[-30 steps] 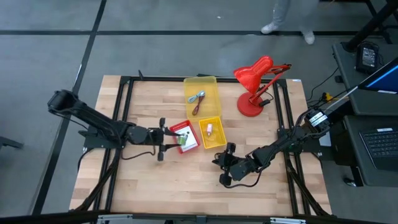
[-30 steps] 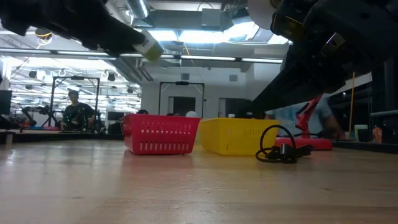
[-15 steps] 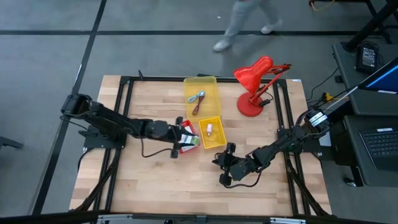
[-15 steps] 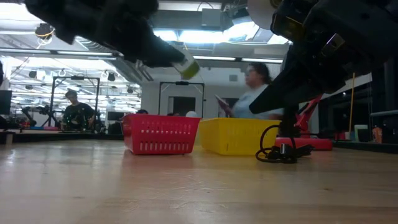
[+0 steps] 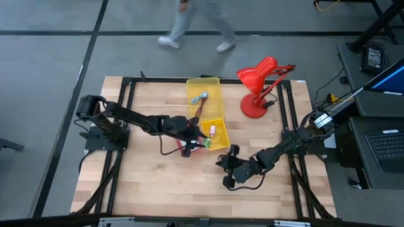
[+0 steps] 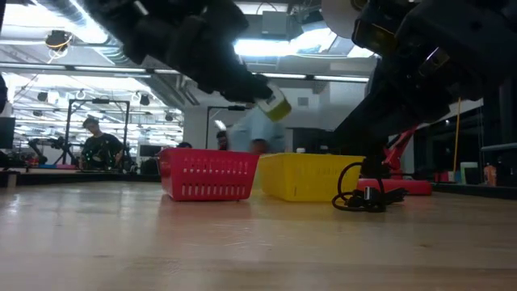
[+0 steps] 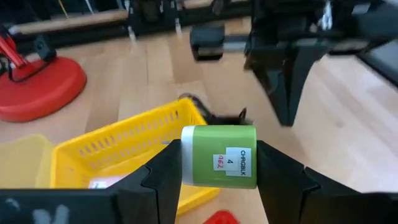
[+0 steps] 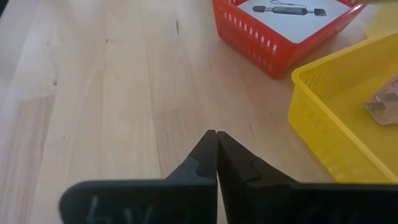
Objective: Pick and place items into bin
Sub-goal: Put the green charger adapter into the bottom yellow bin
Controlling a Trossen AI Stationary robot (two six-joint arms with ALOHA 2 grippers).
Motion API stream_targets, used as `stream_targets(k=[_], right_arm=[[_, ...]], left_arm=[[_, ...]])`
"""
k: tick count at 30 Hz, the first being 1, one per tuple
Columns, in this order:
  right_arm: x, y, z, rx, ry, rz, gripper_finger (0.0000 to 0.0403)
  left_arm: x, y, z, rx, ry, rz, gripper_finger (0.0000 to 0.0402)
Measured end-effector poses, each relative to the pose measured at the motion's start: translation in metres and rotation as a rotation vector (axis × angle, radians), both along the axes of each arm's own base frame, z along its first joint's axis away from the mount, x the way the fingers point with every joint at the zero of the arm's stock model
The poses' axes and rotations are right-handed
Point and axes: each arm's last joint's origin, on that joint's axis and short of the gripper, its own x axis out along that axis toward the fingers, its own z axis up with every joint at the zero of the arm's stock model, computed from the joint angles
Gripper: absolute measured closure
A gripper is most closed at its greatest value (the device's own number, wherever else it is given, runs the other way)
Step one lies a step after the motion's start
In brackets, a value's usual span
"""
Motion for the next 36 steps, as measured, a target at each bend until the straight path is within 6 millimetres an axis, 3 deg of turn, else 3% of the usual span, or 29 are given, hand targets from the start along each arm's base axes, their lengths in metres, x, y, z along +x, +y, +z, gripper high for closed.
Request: stream_targets(k=[19, 36], right_arm=[[-0.002, -0.001, -0.002, -0.020, 0.030, 0.002, 0.0402], [-0.002, -0.001, -0.003, -0.020, 0.034, 0.000, 0.0402]], left_arm=[[0.046, 0.009, -0.013, 0.121, 0.122, -0.036, 0.0237], [0.045, 0.023, -0.017, 0.121, 0.157, -0.002, 0.0234]])
